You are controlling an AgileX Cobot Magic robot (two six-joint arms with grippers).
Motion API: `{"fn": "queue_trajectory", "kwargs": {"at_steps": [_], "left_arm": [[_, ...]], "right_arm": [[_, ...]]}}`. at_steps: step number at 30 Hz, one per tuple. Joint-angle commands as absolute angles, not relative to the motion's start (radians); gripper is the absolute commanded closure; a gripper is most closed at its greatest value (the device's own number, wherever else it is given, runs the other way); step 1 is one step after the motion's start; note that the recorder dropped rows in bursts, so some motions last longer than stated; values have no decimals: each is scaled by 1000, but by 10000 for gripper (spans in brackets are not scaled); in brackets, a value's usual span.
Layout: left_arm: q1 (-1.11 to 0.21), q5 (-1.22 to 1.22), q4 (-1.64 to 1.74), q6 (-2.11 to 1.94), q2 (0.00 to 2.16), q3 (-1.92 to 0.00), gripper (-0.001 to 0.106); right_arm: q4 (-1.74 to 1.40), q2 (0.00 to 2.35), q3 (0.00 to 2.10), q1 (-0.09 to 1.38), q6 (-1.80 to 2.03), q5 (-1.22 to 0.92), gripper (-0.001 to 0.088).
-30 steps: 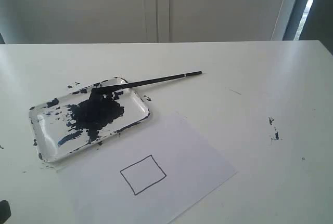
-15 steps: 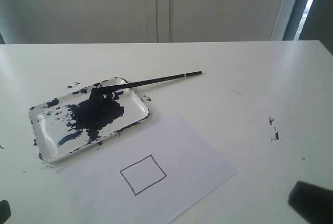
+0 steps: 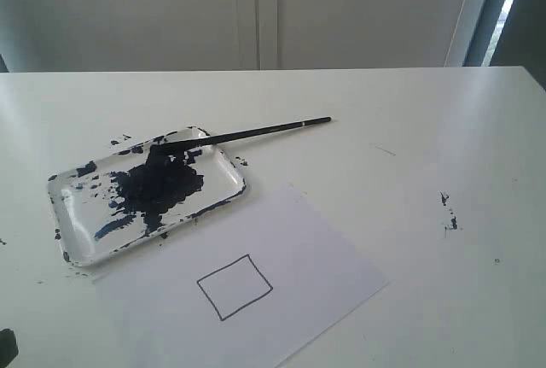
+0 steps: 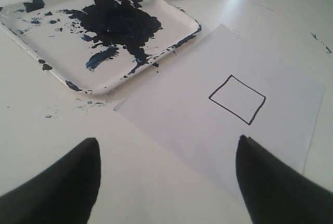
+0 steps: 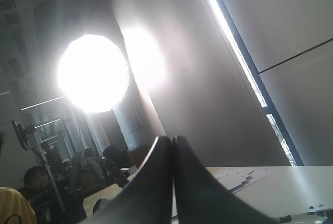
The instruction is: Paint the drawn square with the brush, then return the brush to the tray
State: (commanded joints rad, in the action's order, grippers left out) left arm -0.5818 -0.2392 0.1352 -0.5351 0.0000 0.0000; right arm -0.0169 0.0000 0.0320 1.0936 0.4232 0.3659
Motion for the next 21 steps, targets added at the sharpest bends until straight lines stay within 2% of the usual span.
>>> {"fn": "queue_trajectory", "kwargs": {"at_steps": [7,13,18,21], "left_arm": [[-582,-239,135,-535,0,0,304],[-582,-239,135,-535,0,0,304],[-582,-239,135,-535,0,0,304],[-582,-239,135,-535,0,0,304]], "right_arm": [[-11,70,41,1094,403,359,868],[-11,378,77,1094,403,376,868],[-16,671,126,1094,396,508,868],[-18,816,194,1094,332,517,868]]}}
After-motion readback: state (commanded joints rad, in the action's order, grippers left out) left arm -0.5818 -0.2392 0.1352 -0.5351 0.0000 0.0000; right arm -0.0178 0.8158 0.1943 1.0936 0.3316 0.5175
